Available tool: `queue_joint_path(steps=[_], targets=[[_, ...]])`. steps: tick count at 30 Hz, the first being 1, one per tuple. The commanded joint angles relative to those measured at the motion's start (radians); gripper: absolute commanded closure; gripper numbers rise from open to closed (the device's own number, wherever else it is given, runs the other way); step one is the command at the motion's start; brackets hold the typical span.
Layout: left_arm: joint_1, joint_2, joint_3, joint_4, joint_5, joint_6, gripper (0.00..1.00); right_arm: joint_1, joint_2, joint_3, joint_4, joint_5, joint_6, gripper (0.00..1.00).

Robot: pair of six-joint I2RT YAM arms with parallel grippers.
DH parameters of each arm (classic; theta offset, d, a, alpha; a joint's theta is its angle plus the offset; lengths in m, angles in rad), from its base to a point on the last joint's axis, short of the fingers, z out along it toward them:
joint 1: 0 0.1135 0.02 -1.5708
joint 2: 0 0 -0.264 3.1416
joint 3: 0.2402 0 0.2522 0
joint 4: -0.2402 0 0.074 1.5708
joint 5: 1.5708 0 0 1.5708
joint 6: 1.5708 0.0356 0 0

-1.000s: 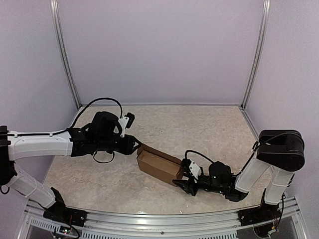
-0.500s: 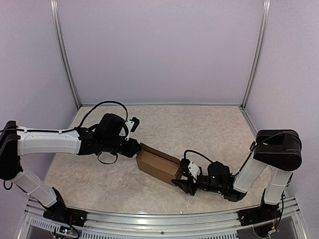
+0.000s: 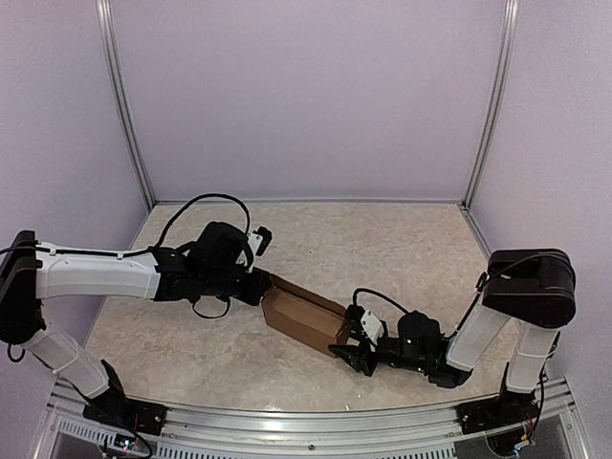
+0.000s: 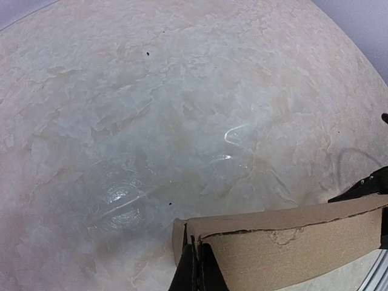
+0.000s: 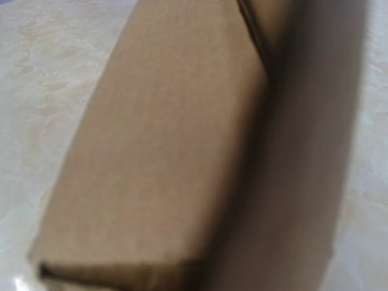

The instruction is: Fold the paper box

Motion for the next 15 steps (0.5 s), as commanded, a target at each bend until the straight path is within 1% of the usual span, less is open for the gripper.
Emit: queue_joint_path(steps=[1,9,15], targets=[[-0.038,0.026,0.013,-0.036,-0.059,0.016,1.00,0.012,0.027,0.010,0.010,0.019,0.012,0.67],[-0.069,0.027,-0.006,-0.065,-0.128,0.025,1.00,0.012,0.028,0.005,0.011,0.045,0.027,0.66],[-0.081,0.019,-0.040,-0.048,-0.143,-0.013,1.00,0.012,0.021,0.000,0.009,0.061,0.037,0.58]])
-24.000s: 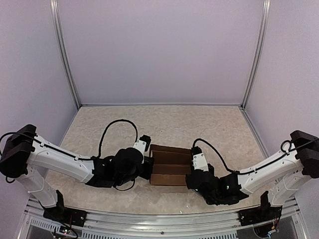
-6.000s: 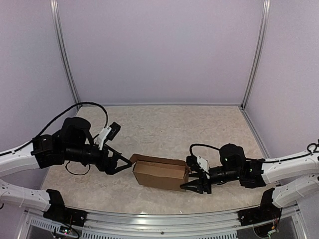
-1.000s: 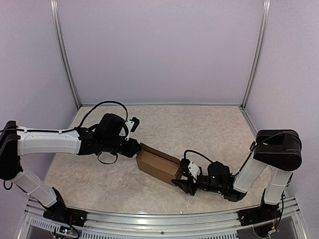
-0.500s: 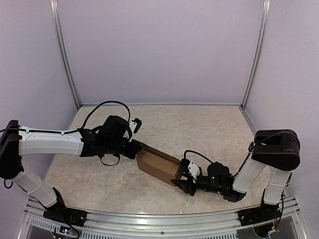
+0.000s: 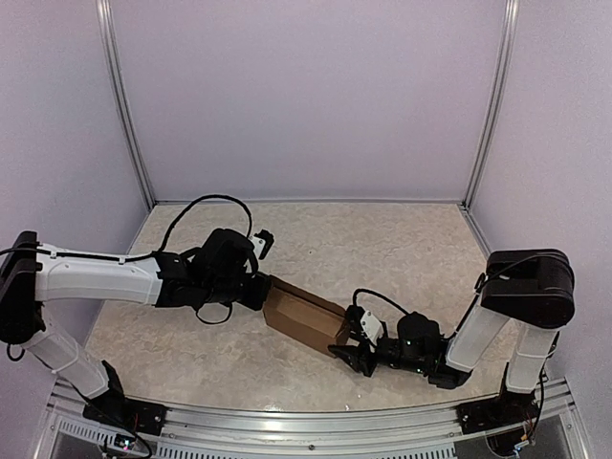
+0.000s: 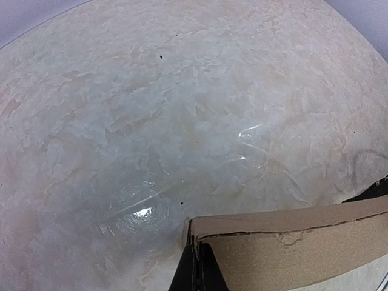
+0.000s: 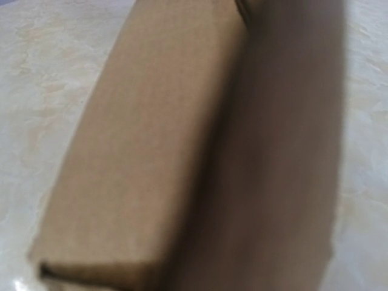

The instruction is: Fold the paper box

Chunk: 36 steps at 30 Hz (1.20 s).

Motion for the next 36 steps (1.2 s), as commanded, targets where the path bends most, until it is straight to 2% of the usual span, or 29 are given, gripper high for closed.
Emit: queue_joint_path(steps=[1,12,22,29,36], targets=[[-0.025,0.013,-0.041,-0.043,-0.010,-0.025,1.00,0.009,0.012,0.000,0.001,0.042,0.021,0.56],[-0.047,0.000,-0.068,-0.049,-0.065,-0.045,1.00,0.008,0.006,-0.015,0.035,0.071,0.035,0.30],[-0.047,-0.012,-0.048,-0.096,-0.117,-0.074,1.00,0.009,-0.125,-0.041,-0.036,0.068,0.029,0.24],[-0.051,-0.024,-0.025,-0.110,-0.118,-0.092,1.00,0.008,-0.286,-0.048,-0.212,0.046,0.020,0.21],[-0.061,-0.024,0.005,-0.126,-0.109,-0.121,1.00,0.007,-0.560,-0.021,-0.561,0.050,0.020,0.16]])
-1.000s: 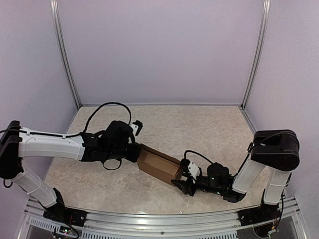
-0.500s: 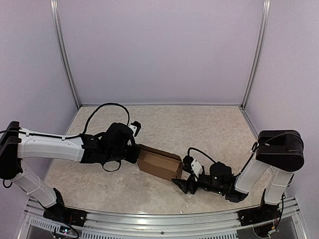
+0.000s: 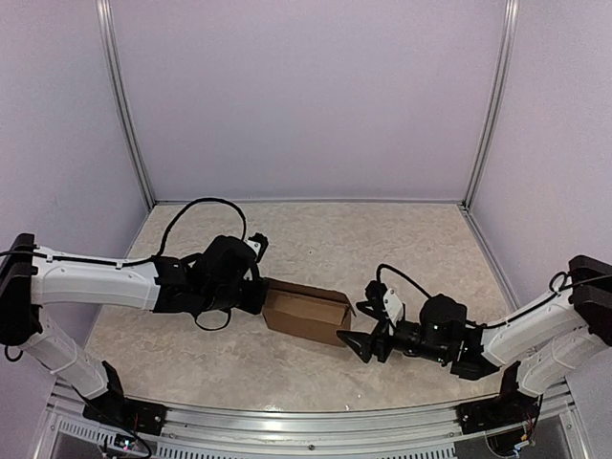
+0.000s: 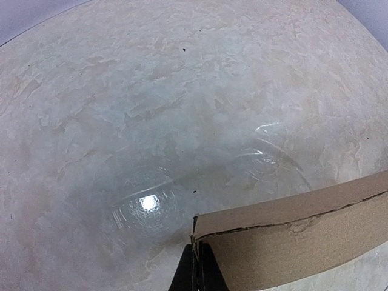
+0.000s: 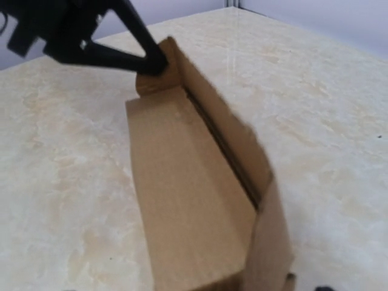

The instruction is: Fold the paper box

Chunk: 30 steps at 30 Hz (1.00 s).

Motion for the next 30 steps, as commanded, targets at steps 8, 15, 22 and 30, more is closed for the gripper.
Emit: queue_joint_path(steps=[8,15,22,30], targets=[[-0.023,0.018,0.075,-0.125,0.010,-0.069,1.00,-0.039,-0.433,0.116,-0.724,0.084,0.142,0.00],[-0.039,0.045,0.097,-0.144,-0.007,-0.101,1.00,-0.047,-0.453,0.185,-0.863,0.072,0.207,0.02],[-0.065,0.052,0.086,-0.169,-0.051,-0.112,1.00,-0.047,-0.397,0.197,-0.877,0.122,0.242,0.09],[-0.089,0.051,0.059,-0.174,-0.076,-0.131,1.00,-0.043,-0.303,0.260,-0.889,0.111,0.273,0.24]])
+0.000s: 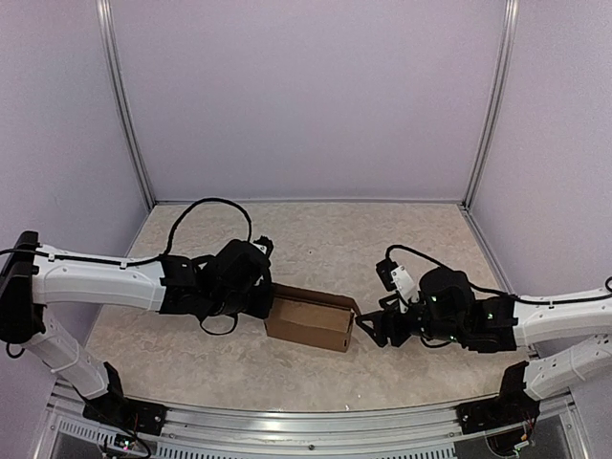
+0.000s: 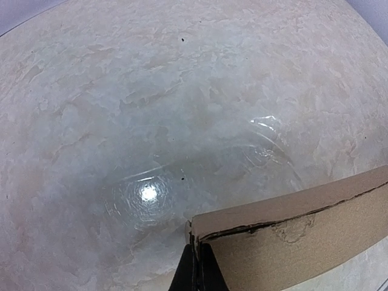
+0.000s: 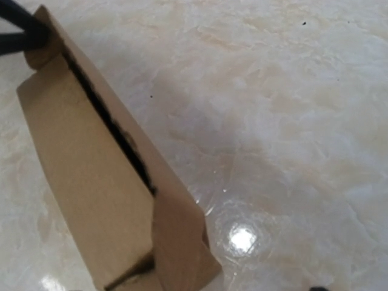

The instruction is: Fold the paper box

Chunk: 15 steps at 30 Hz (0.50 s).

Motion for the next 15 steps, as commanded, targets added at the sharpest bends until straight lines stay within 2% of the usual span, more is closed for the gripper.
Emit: queue_joint_path(steps=[1,7,11,15], targets=[[-0.021,0.020,-0.018,-0.057,-0.015,-0.021,1.00,-0.001,0.044,0.059,-0.036,0.015,0.025,0.25],[-0.036,0.024,-0.015,-0.062,-0.032,-0.024,1.00,0.007,0.092,0.124,-0.068,0.078,0.026,0.37],[-0.039,0.019,-0.016,-0.071,-0.042,-0.030,1.00,0.013,0.129,0.169,-0.116,0.100,0.034,0.57],[-0.040,0.011,-0.021,-0.072,-0.044,-0.042,1.00,0.030,0.153,0.192,-0.141,0.109,0.043,0.69]])
